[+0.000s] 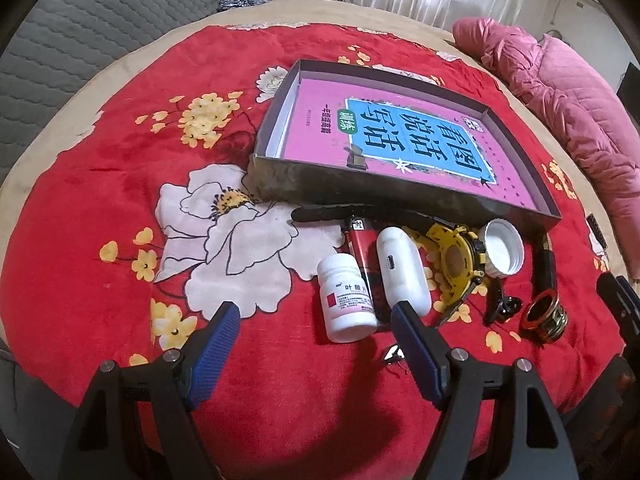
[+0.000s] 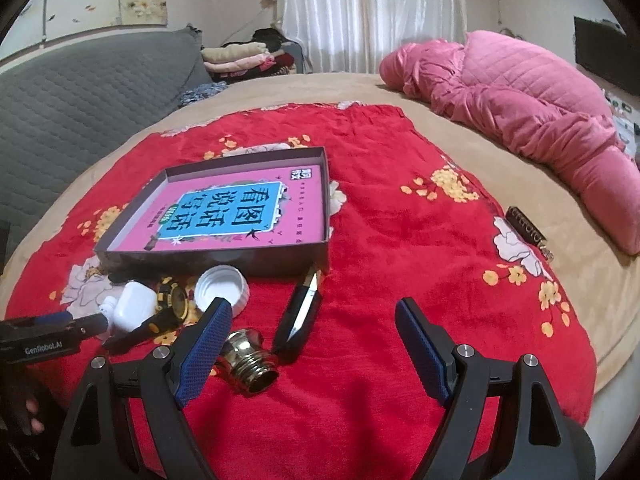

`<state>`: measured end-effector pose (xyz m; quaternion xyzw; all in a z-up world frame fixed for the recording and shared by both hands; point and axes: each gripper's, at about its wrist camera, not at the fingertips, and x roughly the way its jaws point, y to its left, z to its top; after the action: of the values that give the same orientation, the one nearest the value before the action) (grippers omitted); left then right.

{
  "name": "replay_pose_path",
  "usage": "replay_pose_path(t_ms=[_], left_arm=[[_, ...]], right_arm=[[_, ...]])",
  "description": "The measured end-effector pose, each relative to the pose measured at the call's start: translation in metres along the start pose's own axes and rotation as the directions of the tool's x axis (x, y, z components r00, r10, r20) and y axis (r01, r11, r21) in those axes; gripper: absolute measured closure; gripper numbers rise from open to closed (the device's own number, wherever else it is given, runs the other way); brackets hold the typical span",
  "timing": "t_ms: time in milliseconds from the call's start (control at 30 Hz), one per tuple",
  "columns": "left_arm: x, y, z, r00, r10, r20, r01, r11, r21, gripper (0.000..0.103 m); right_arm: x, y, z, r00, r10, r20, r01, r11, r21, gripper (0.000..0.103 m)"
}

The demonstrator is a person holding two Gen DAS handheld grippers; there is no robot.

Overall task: Organize rigid objects
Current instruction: 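Move left tool toward white medicine bottle while right tool approaches silver pipe fitting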

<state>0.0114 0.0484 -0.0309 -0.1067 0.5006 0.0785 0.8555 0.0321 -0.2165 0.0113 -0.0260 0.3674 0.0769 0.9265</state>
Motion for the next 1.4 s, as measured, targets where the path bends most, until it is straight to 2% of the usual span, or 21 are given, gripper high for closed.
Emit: replay_pose_path(t_ms=[300, 467, 667, 733, 900, 1000, 1167, 1333, 1400], left_arm=[[0.006, 0.003, 0.004, 1.0, 0.007, -0.001, -0.007, 1.0, -0.009, 0.026], [0.012, 0.005, 0.004, 1.0, 0.022, -0.007, -0.022, 1.0, -0.011, 0.026], [0.017, 0.01, 0.004, 0.999, 0.033, -0.013, -0.033, 0.999, -0.017, 0.026], [0.018, 0.01, 0.004, 0.999, 0.033, -0.018, -0.034, 0.999, -0.015, 0.026], [0.02, 0.009, 0.002, 0.999, 0.023, -0.023, -0.024, 1.0, -0.009, 0.026], [0.02, 0.01, 0.002, 1.0, 0.02, -0.023, -0.02, 1.0, -0.012, 0.026], [0.019, 0.014, 0.003, 1.0, 0.02, -0.023, -0.02, 1.0, -0.024, 0.026], [0.022, 0.018, 0.007, 1.0, 0.007, -0.023, -0.008, 0.999, -0.035, 0.03], [0.023, 0.02, 0.008, 1.0, 0.003, -0.025, -0.004, 0.999, -0.038, 0.031]], right_arm=[[0.031, -0.013, 0.003, 0.998, -0.027, -0.051, 0.028, 0.999, 0.028, 0.019], [0.049, -0.021, 0.001, 0.994, -0.032, -0.108, 0.038, 0.998, 0.054, 0.019], [0.06, -0.021, -0.002, 0.989, -0.007, -0.15, 0.018, 0.998, 0.068, 0.019], [0.056, -0.019, -0.002, 0.99, 0.007, -0.143, 0.002, 0.998, 0.063, 0.019], [0.028, -0.003, -0.004, 0.989, 0.102, -0.111, -0.103, 0.995, -0.003, 0.019], [0.026, 0.018, -0.01, 0.981, 0.128, -0.145, -0.141, 0.986, -0.084, 0.019], [0.028, 0.041, -0.018, 0.976, 0.123, -0.182, -0.155, 0.972, -0.177, 0.019], [0.026, 0.043, -0.023, 0.964, 0.176, -0.197, -0.211, 0.963, -0.169, 0.02], [0.033, 0.042, -0.026, 0.957, 0.176, -0.232, -0.217, 0.962, -0.165, 0.028]])
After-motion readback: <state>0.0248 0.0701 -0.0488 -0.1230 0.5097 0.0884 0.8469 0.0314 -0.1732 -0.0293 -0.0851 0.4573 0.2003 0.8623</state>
